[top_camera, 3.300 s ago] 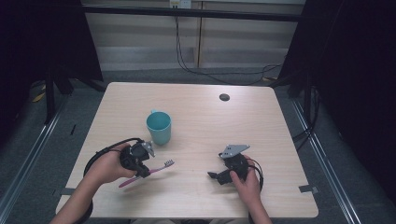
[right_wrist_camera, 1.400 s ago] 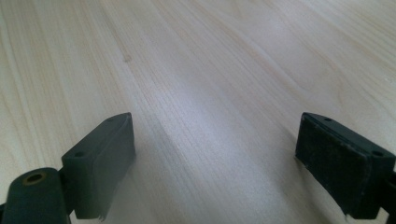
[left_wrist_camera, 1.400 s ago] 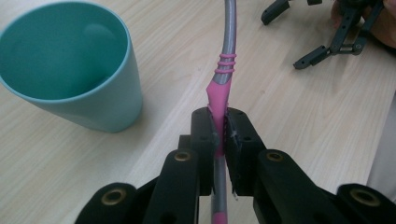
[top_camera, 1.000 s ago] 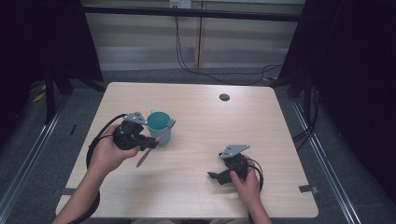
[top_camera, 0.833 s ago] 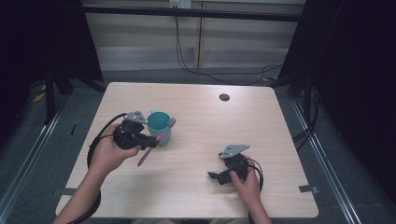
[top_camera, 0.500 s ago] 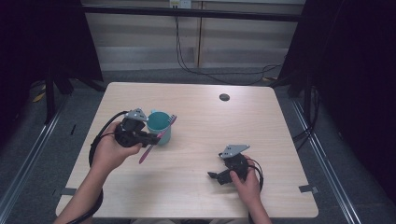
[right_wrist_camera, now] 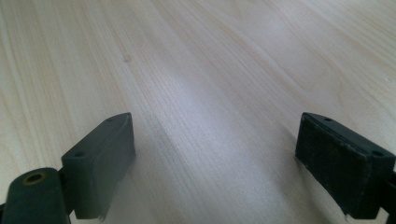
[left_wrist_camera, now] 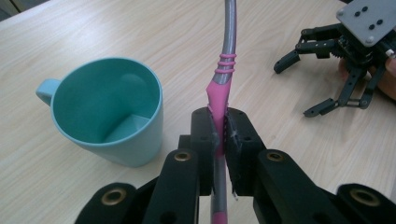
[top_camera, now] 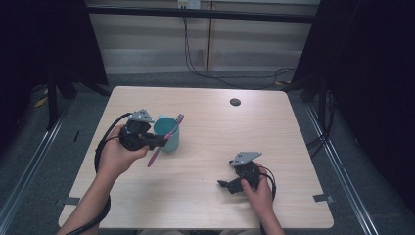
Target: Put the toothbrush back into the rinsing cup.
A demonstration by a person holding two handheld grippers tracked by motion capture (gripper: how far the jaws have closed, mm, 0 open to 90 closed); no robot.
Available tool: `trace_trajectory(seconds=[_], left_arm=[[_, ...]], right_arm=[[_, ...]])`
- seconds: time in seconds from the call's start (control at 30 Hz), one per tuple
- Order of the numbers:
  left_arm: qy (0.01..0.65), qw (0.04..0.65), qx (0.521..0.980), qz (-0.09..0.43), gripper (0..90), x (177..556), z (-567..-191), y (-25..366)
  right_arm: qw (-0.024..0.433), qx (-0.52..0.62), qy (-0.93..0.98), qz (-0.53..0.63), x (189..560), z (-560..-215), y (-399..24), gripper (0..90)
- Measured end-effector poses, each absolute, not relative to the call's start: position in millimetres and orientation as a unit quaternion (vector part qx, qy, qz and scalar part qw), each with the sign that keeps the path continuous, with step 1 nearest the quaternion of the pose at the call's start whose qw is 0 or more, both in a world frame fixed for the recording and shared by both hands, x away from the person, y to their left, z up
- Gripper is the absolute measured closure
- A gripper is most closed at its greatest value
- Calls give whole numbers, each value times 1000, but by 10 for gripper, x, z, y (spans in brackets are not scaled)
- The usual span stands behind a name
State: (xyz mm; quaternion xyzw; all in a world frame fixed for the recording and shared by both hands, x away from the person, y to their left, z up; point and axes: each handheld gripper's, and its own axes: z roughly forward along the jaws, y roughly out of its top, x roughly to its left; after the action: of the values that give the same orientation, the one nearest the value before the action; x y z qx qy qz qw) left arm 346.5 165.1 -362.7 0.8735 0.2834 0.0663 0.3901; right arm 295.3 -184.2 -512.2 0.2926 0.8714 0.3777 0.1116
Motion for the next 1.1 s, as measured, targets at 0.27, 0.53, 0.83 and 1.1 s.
trace_trajectory(seconds=[0.27,0.53,0.83,1.1], left_arm=[[281,400,869,74,827,3479,-3566,1617],[285,409,863,82,828,3516,-3517,1583],[296,421,853,89,828,3569,-3465,1572],[301,438,842,87,828,3605,-3440,1532]], right_arm=[[112,292,872,378,2953,-5122,-1842,114],[112,292,871,378,2953,-5122,-1842,114],[112,293,871,377,2953,-5122,-1842,114],[112,292,871,378,2954,-5123,-1842,114]])
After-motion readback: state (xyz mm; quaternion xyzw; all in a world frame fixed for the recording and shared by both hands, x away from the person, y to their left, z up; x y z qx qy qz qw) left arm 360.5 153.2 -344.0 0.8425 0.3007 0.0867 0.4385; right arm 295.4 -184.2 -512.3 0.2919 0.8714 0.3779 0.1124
